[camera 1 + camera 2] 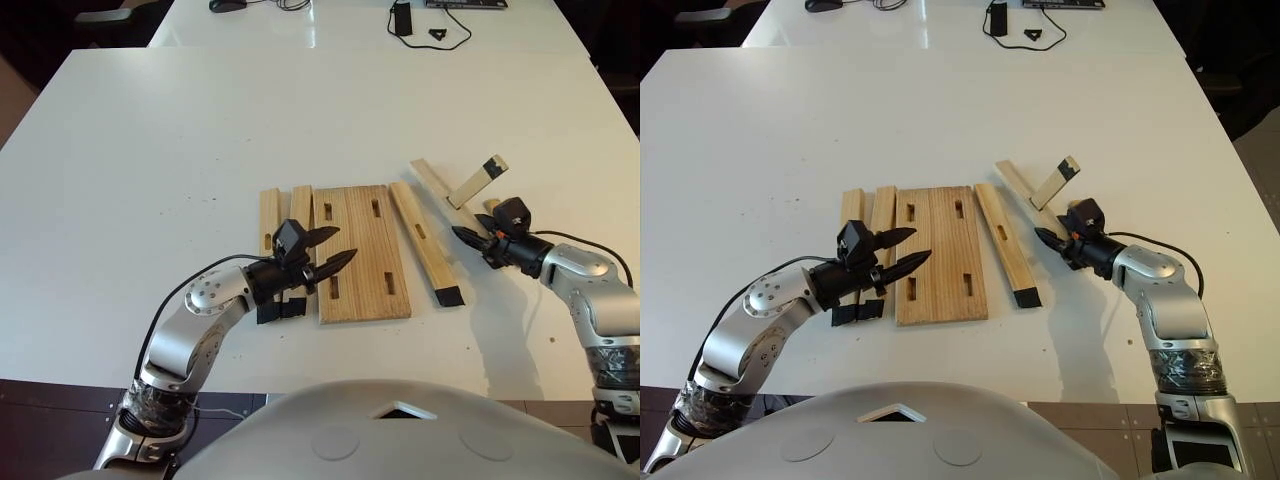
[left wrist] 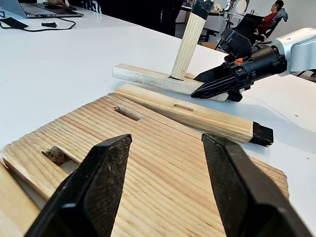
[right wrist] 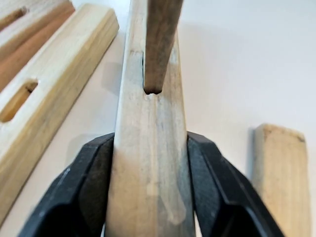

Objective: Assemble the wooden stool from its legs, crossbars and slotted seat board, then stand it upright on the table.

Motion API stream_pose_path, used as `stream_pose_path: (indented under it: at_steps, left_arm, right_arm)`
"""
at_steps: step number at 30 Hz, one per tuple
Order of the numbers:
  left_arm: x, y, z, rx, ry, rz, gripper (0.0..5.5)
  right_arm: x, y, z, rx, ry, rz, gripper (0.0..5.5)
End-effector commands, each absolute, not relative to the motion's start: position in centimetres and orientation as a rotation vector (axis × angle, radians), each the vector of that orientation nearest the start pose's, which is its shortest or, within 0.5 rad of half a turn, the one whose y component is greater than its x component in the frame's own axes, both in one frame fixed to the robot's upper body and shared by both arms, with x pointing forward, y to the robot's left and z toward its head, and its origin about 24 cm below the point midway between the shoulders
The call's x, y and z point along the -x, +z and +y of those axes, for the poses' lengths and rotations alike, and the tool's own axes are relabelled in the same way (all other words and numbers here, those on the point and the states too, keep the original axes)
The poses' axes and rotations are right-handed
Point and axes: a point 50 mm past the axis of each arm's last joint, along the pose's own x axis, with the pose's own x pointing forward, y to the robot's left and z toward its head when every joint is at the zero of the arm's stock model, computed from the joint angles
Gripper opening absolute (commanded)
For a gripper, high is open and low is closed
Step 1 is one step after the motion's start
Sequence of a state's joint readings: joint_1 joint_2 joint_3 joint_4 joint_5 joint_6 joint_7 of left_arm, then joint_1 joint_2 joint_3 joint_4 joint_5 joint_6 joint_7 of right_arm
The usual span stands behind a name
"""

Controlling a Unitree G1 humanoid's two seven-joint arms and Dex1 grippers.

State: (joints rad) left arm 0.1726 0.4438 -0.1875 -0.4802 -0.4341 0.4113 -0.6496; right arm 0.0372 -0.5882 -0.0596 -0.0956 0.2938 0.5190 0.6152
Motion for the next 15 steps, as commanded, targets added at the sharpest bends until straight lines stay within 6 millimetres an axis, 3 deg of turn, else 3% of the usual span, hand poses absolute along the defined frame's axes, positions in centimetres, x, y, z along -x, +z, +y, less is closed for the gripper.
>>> stream_pose_path:
  at_steps: [1,4,7,11,15]
  left_arm:
    - [-20.8,8.7,13.5,0.087,-0.865,0.148,2.66]
    - [-22.3,10.6,13.8,0.188,-0.823,0.088,2.66]
    - [-22.6,12.2,13.5,0.253,-0.926,0.071,2.94]
    - [-22.0,14.7,12.8,0.335,-1.134,0.042,3.60]
    - [-22.3,16.6,12.4,0.366,-1.240,0.015,3.62]
  right_arm:
    - [-25.2,8.1,-23.9,0.088,0.474,0.301,2.06]
    - [-25.5,11.5,-22.4,-0.008,0.630,0.118,2.06]
    - [-24.4,14.4,-20.7,-0.135,0.897,0.029,2.06]
    - [-23.4,16.1,-20.2,-0.197,1.137,0.001,2.06]
    - [-23.0,17.7,-19.8,-0.243,1.305,-0.024,2.06]
